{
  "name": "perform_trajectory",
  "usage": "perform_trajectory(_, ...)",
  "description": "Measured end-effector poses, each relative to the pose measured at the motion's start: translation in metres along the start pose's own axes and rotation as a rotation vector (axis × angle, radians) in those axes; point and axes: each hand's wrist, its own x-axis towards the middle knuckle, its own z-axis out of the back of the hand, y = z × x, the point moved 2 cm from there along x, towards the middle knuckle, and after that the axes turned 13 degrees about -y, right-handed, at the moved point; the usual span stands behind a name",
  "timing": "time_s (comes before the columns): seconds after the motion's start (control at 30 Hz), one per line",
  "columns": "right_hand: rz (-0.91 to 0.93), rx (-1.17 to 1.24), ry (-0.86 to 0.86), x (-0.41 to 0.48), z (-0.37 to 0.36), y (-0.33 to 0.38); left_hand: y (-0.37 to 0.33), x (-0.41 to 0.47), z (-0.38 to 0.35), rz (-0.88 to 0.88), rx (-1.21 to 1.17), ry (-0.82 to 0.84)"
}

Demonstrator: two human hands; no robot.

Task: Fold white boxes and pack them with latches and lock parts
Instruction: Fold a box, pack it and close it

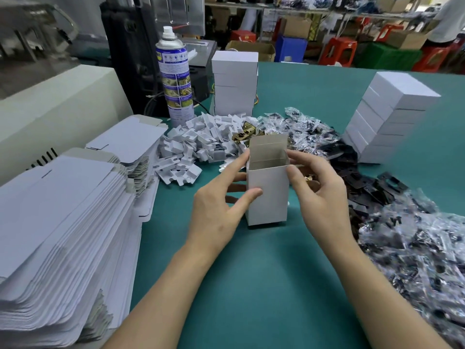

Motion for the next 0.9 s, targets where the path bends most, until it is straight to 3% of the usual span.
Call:
perform_trajectory(0.27, -0.023, 0.150, 0.158, -0.005, -0.002, -0.009, 0.004, 0.000, -0.001, -0.100, 0.023, 0.002)
perform_trajectory(0.43, 0.012, 0.174, 0.199, -0.010, 0.005, -0.005, -0.001, 0.003, 0.002, -0.212, 0.058, 0.039)
perform_trajectory(0.7, -0.024, 0.231, 0.206, -0.007, 0.011, 0.002, -0.020, 0.001, 0.001, -0.261, -0.006, -0.032)
perform_trajectory(0.9, -0.218, 0.568, 0.165, -0.010, 0.005, 0.006, -0.022, -0.004, -0.003, -0.244, -0.049, -0.080)
